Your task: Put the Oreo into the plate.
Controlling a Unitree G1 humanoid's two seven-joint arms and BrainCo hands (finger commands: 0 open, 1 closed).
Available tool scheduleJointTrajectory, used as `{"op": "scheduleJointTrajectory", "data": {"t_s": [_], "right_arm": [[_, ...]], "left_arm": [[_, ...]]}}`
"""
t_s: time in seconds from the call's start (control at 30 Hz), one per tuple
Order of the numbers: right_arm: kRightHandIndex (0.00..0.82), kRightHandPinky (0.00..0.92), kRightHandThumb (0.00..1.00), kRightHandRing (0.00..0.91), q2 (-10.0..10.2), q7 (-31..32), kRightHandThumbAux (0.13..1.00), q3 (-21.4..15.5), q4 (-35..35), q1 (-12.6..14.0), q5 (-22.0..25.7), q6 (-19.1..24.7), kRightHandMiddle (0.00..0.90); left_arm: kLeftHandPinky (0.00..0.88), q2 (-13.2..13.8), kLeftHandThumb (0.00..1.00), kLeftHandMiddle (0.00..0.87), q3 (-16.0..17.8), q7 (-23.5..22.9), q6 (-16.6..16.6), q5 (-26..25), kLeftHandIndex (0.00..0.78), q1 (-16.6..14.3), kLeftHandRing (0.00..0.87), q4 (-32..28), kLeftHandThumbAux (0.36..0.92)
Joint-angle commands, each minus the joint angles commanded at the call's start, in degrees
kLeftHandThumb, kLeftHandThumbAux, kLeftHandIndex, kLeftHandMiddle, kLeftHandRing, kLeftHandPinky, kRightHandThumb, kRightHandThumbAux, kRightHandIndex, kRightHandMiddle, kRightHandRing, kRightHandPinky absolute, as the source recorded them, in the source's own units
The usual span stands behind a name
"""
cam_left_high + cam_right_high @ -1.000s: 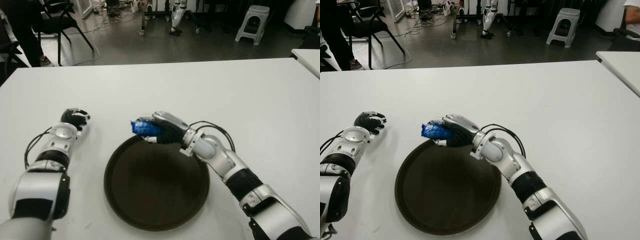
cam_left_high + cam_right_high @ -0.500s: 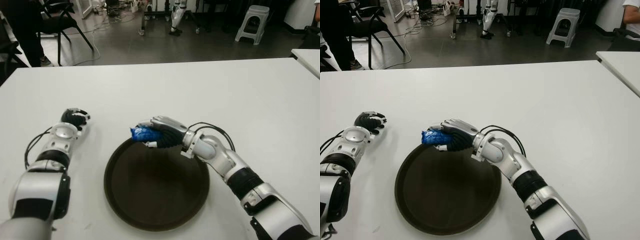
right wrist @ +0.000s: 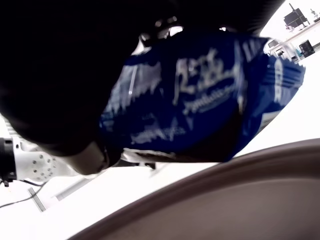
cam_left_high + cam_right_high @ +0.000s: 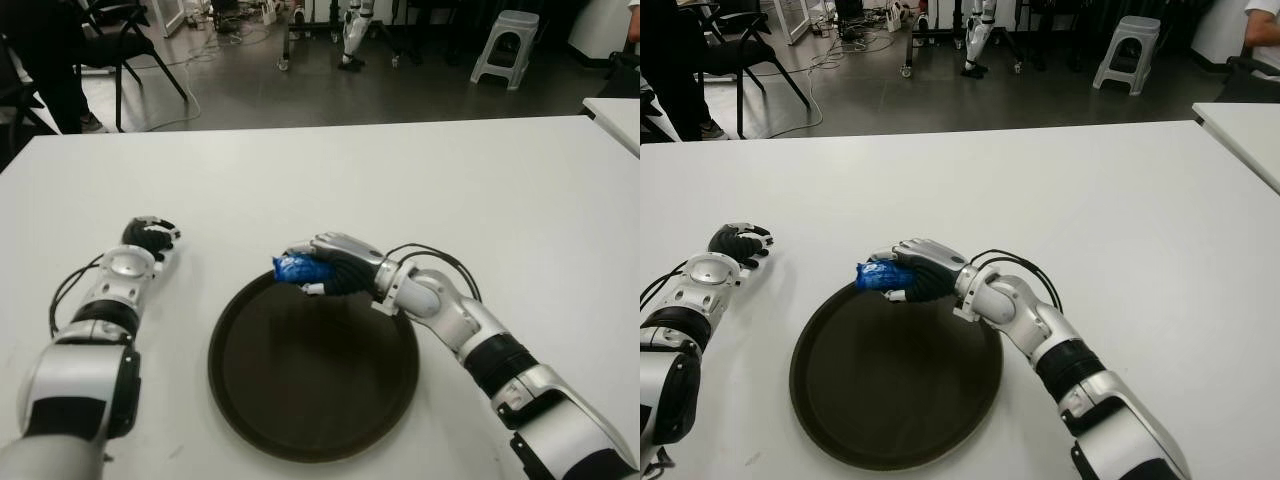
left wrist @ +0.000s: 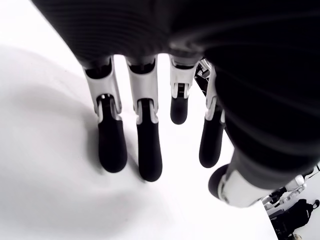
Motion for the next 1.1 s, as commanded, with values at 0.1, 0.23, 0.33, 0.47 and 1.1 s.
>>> {"op": "scheduleJointTrajectory", "data": {"t_s": [0.1, 0.23, 0.33, 0.47, 1.1], "right_arm": [[0.412, 0.801, 0.849, 0.825, -0.54, 0.52, 0.674, 0.25, -0.26, 0.02, -0.37, 0.16, 0.525], [0.412, 0.794, 0.849, 0.819, -1.31, 1.26, 0.674, 0.49, -0.84, 0.18, -0.36, 0.06, 0.525], [0.413, 0.789, 0.849, 0.813, -1.98, 1.76, 0.674, 0.58, -1.47, 0.36, -0.09, -0.54, 0.523], [0.413, 0.802, 0.849, 0.819, -2.53, 1.57, 0.674, 0.68, -2.39, 0.87, 0.10, -1.01, 0.523], [0.412, 0.838, 0.851, 0.853, -4.22, 3.64, 0.675, 0.08, -6.61, 3.26, 3.93, -5.51, 0.528]], "left_arm": [[0.165, -0.05, 0.672, 0.107, 0.10, 0.07, -0.04, -0.10, 0.397, -0.01, 0.142, -0.04, 0.729], [0.177, -0.07, 0.672, 0.108, 0.25, 0.01, -0.10, -0.23, 0.397, -0.01, 0.144, -0.05, 0.729], [0.182, -0.10, 0.672, 0.108, 0.26, 0.05, -0.14, -0.19, 0.397, -0.02, 0.146, -0.05, 0.729], [0.177, -0.10, 0.670, 0.110, 0.13, 0.21, -0.17, 0.02, 0.397, -0.02, 0.146, -0.05, 0.729], [0.163, -0.16, 0.670, 0.129, -0.50, 0.77, 0.43, 0.45, 0.397, -0.24, 0.153, -0.21, 0.730]]}}
